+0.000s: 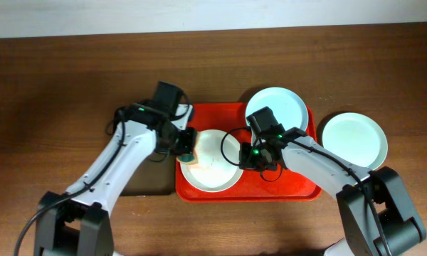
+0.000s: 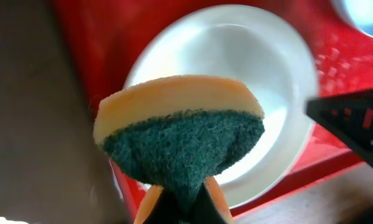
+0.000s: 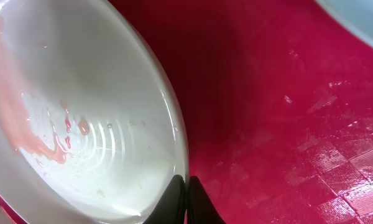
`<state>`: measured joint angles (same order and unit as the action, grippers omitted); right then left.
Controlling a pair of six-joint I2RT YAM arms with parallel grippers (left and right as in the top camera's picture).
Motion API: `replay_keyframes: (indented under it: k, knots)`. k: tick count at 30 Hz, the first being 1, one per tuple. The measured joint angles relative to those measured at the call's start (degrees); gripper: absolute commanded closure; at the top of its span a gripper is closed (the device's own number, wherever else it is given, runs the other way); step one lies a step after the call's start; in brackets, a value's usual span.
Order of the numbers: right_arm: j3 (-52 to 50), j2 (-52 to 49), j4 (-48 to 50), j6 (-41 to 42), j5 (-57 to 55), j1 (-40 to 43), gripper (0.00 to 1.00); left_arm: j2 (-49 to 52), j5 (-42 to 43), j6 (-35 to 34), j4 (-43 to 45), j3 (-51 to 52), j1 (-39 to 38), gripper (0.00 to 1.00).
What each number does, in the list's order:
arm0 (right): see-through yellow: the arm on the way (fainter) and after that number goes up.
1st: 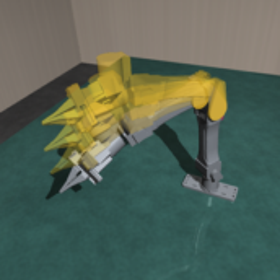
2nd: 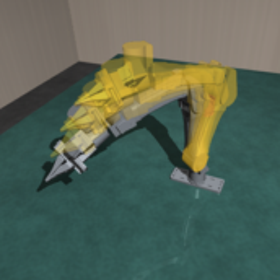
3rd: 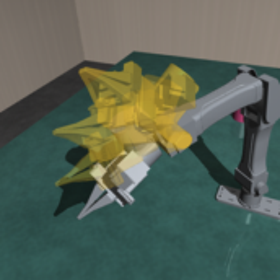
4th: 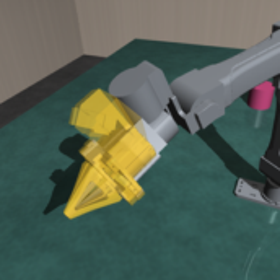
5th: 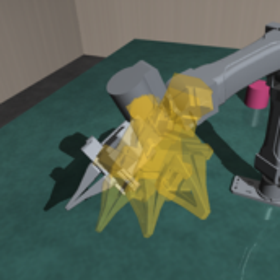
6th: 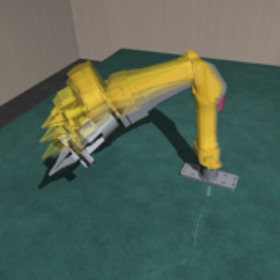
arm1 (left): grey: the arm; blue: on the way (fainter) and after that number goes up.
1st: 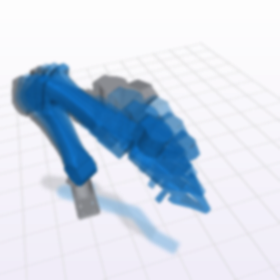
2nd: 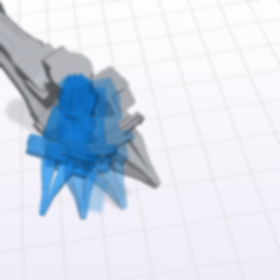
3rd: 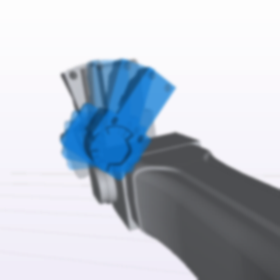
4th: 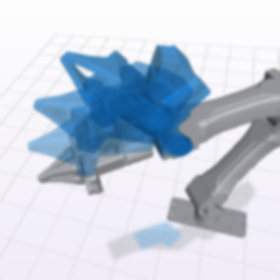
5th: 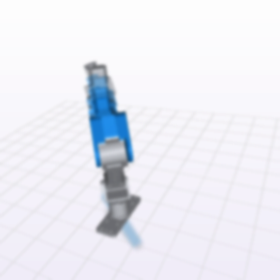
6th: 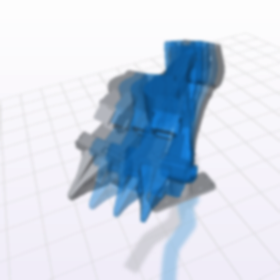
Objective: Clean dirty plates on tray and stack at the side
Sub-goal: 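Scrub the plate again with the sponge in left gripper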
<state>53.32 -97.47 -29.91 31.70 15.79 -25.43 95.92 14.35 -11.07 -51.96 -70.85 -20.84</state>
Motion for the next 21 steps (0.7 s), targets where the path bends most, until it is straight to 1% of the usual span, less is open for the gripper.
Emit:
replay_keyframes:
  k: [4, 9, 15, 21]
  knots:
    - [0.0, 0.0, 0.0, 0.0, 0.0, 0.0, 0.96, 0.7, 0.3, -3.4, 2.6, 0.0, -4.6, 1.0]
    - [0.0, 0.0, 0.0, 0.0, 0.0, 0.0, 0.96, 7.5, 0.3, -5.3, 7.1, 0.0, -9.3, 1.0]
    - [0.0, 0.0, 0.0, 0.0, 0.2, 0.0, 0.96, 14.5, -1.1, -5.5, 8.5, 0.0, -9.5, 1.0]
    - [0.0, -0.1, 0.2, 0.0, 0.9, 0.0, 0.96, 14.8, -3.0, -5.5, 7.1, -0.7, -8.5, 1.0]
